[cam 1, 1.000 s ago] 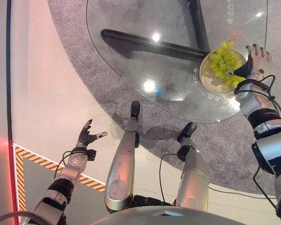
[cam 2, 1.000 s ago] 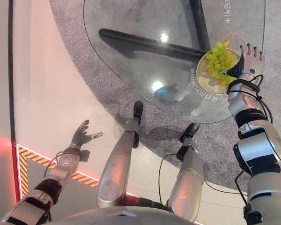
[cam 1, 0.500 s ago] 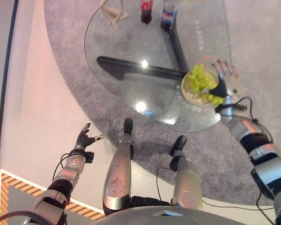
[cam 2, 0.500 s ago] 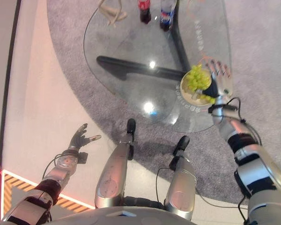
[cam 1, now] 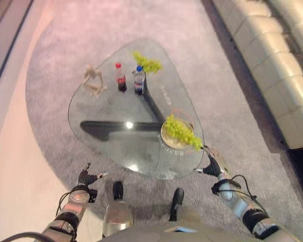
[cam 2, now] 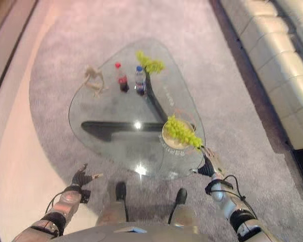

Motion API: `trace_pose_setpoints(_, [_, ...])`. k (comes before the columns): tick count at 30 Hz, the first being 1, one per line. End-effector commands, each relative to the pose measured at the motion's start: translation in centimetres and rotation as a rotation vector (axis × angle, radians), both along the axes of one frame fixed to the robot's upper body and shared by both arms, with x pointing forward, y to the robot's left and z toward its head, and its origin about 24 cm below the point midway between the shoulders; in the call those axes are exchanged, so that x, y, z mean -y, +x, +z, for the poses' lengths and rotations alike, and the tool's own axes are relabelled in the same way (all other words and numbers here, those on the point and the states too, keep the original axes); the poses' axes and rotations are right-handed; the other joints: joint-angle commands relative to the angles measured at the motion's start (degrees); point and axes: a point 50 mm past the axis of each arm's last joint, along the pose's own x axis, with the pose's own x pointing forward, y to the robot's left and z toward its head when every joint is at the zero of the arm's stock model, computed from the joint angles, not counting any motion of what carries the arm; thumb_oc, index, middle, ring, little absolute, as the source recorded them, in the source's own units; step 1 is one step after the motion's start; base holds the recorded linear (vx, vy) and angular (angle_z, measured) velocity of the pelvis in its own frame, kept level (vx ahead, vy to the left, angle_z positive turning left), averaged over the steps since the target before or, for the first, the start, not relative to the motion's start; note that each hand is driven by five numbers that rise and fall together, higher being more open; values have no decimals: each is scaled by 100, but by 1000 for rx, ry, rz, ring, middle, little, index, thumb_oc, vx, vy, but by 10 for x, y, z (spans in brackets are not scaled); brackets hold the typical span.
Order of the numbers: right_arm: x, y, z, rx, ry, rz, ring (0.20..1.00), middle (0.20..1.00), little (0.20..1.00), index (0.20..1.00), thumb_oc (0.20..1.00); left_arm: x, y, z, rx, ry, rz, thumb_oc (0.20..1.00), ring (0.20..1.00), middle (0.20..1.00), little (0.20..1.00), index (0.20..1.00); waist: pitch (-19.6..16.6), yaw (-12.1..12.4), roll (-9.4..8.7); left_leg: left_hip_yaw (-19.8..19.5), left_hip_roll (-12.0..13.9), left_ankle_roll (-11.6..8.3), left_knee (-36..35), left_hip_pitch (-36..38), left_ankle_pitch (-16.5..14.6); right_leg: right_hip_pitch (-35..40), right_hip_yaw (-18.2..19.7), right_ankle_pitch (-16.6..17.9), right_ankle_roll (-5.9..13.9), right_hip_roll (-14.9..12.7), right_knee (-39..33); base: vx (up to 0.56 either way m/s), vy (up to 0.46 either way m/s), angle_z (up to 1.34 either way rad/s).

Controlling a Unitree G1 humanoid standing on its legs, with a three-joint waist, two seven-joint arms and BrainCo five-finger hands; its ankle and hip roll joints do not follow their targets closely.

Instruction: Pick up fruits into the plate

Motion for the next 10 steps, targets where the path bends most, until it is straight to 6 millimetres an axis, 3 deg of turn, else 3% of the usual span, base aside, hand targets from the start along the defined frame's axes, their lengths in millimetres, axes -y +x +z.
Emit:
trace_pose_setpoints(1, [9,7,6,34,36,-49,1000,1000,1000,1000,1000,2,-2,-5,-39,32,-3,1000,1000,1000,1000,1000,-55,-34,193,203,27,143,494,-78,-699,-110,-132,-364,194,-140,593,30,-3,-9])
trace_pose_setpoints(3, [10,4,3,17,38,-66,1000,1000,1000,1000,1000,2,-4,-6,-50,31,-4,1000,1000,1000,1000,1000,-92,-51,203,203,34,140,500,-47,-707,-80,-121,-362,191,-139,578,35,-2,-5])
trace_pose_setpoints(7, [19,-29,-23,-152,34,-172,1000,1000,1000,1000,1000,9,-19,-17,-135,13,-13,1000,1000,1000,1000,1000,-307,-215,306,188,75,134,545,204,-803,149,36,-451,141,-83,549,92,19,-14])
trace_pose_setpoints(10, [23,-40,-31,-222,32,-218,1000,1000,1000,1000,1000,11,-23,-20,-165,7,-28,1000,1000,1000,1000,1000,-347,-250,322,182,77,139,545,266,-828,203,84,-465,127,-52,522,42,0,-19])
